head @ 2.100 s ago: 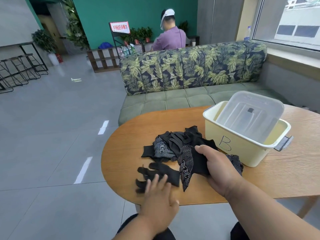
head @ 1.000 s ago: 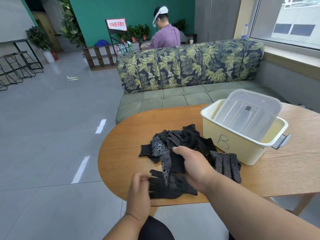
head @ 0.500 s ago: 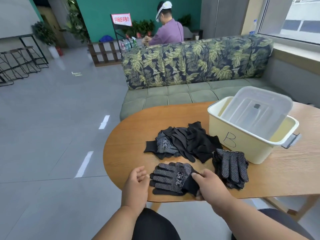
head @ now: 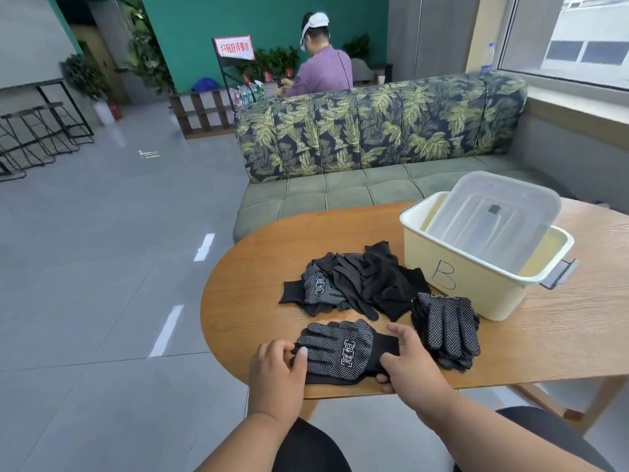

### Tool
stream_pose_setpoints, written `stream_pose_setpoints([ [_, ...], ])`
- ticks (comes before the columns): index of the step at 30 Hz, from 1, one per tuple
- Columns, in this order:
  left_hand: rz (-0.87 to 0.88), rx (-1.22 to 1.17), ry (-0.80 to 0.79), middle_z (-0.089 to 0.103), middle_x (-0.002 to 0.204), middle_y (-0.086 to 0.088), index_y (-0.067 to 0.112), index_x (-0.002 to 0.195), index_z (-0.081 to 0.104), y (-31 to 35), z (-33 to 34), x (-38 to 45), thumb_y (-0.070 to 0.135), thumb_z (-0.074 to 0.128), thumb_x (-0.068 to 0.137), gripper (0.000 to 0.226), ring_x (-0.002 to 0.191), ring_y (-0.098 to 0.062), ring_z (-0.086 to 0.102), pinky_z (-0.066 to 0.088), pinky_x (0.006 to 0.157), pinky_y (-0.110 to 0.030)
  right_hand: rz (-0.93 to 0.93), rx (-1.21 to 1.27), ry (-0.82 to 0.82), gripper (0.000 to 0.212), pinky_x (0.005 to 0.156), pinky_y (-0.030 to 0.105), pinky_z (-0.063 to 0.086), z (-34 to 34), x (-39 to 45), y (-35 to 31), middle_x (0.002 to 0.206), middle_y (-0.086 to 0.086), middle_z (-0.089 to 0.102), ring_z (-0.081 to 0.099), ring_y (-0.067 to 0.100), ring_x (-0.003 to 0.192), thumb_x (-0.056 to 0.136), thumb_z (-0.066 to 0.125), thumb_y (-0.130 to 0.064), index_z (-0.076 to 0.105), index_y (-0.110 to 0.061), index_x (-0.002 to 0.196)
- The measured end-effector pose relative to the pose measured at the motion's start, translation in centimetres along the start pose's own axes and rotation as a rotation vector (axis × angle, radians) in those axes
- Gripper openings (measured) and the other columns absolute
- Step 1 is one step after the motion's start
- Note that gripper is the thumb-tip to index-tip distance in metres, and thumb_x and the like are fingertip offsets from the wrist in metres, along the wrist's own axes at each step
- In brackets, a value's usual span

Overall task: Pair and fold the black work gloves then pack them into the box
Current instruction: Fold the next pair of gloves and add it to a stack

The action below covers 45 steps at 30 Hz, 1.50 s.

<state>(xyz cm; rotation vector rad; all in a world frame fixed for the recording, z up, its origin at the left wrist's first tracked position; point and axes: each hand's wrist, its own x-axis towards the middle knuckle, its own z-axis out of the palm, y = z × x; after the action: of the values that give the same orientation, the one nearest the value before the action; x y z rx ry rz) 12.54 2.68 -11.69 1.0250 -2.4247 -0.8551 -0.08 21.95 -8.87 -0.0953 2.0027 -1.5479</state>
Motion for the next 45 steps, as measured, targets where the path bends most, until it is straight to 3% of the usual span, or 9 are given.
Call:
stream_pose_setpoints([
  [5, 0.018, 0.143, -0.026, 0.049, 0.103, 0.012, 0.035, 0.084, 0.06, 0.4, 0.2, 0.0, 0.052, 0.059, 0.097, 0.021, 0.102, -0.012, 0.045, 0.039, 0.09, -0.024, -0.023, -0.003, 0.01, 0.06, 0.058, 0.031, 0.053, -0.1, 0.1, 0.4, 0.112, 0.009, 0.067, 0.059, 0.018, 0.06, 0.097, 0.048, 0.005, 0.041, -0.032, 0.144],
  [10, 0.06, 0.132, -0.014, 0.05, 0.102, 0.012, 0.033, 0.077, 0.057, -0.2, 0.4, -0.2, 0.045, 0.061, 0.098, 0.025, 0.103, -0.014, 0.045, 0.036, 0.087, -0.023, -0.034, -0.036, 0.045, 0.058, 0.057, 0.028, 0.056, 0.1, 0.1, 0.3, 0.107, 0.003, 0.069, 0.062, 0.016, 0.059, 0.101, 0.051, 0.0, 0.041, -0.036, 0.145],
  [15, 0.053, 0.063, 0.036, 0.049, 0.1, 0.016, 0.034, 0.074, 0.055, 0.1, -0.6, -1.0, 0.044, 0.058, 0.1, 0.028, 0.101, -0.009, 0.043, 0.037, 0.089, -0.023, -0.05, -0.043, 0.063, 0.056, 0.059, 0.031, 0.061, 0.1, 0.0, 0.3, 0.096, -0.013, 0.063, 0.063, 0.015, 0.058, 0.103, 0.054, -0.004, 0.042, -0.035, 0.148],
  [20, 0.013, 0.161, 0.022, 0.051, 0.097, 0.017, 0.036, 0.076, 0.054, -0.7, -0.8, -1.3, 0.051, 0.055, 0.099, 0.027, 0.099, -0.011, 0.046, 0.044, 0.086, -0.027, -0.056, -0.056, 0.09, 0.052, 0.055, 0.029, 0.059, -0.1, 0.0, 0.2, 0.1, 0.008, 0.067, 0.065, 0.018, 0.059, 0.103, 0.055, -0.007, 0.044, -0.033, 0.146],
  [27, 0.124, 0.177, 0.0, 0.046, 0.098, 0.021, 0.039, 0.089, 0.052, -0.5, -0.7, -1.8, 0.05, 0.064, 0.091, 0.016, 0.099, -0.009, 0.041, 0.042, 0.087, -0.027, -0.073, -0.084, 0.09, 0.054, 0.056, 0.032, 0.061, -0.1, 0.0, 0.3, 0.093, 0.012, 0.072, 0.067, 0.017, 0.058, 0.102, 0.055, -0.008, 0.044, -0.035, 0.147],
  [32, 0.131, 0.213, -0.082, 0.045, 0.099, 0.024, 0.038, 0.09, 0.058, -0.5, -0.6, -2.2, 0.051, 0.062, 0.093, 0.014, 0.102, -0.007, 0.042, 0.042, 0.088, -0.025, -0.108, -0.148, 0.099, 0.051, 0.057, 0.037, 0.063, 0.0, -0.2, 0.3, 0.08, 0.005, 0.064, 0.068, 0.015, 0.058, 0.101, 0.058, -0.009, 0.047, -0.038, 0.142],
  [37, 0.024, 0.106, -0.014, 0.052, 0.097, 0.019, 0.036, 0.091, 0.053, 0.0, -1.2, -1.6, 0.045, 0.059, 0.098, 0.013, 0.092, -0.003, 0.052, 0.05, 0.08, -0.025, -0.145, -0.201, 0.102, 0.045, 0.056, 0.037, 0.062, 0.2, -0.4, 0.3, 0.09, 0.001, 0.062, 0.065, 0.012, 0.055, 0.101, 0.057, -0.01, 0.052, -0.038, 0.136],
  [45, -0.03, 0.157, -0.044, 0.054, 0.099, 0.018, 0.036, 0.095, 0.068, 0.2, -1.2, -0.4, 0.044, 0.061, 0.098, 0.01, 0.09, -0.005, 0.058, 0.05, 0.077, -0.023, -0.149, -0.227, 0.078, 0.039, 0.058, 0.041, 0.062, 0.2, -0.4, 0.1, 0.093, 0.002, 0.07, 0.065, 0.014, 0.056, 0.101, 0.056, -0.01, 0.055, -0.037, 0.13],
])
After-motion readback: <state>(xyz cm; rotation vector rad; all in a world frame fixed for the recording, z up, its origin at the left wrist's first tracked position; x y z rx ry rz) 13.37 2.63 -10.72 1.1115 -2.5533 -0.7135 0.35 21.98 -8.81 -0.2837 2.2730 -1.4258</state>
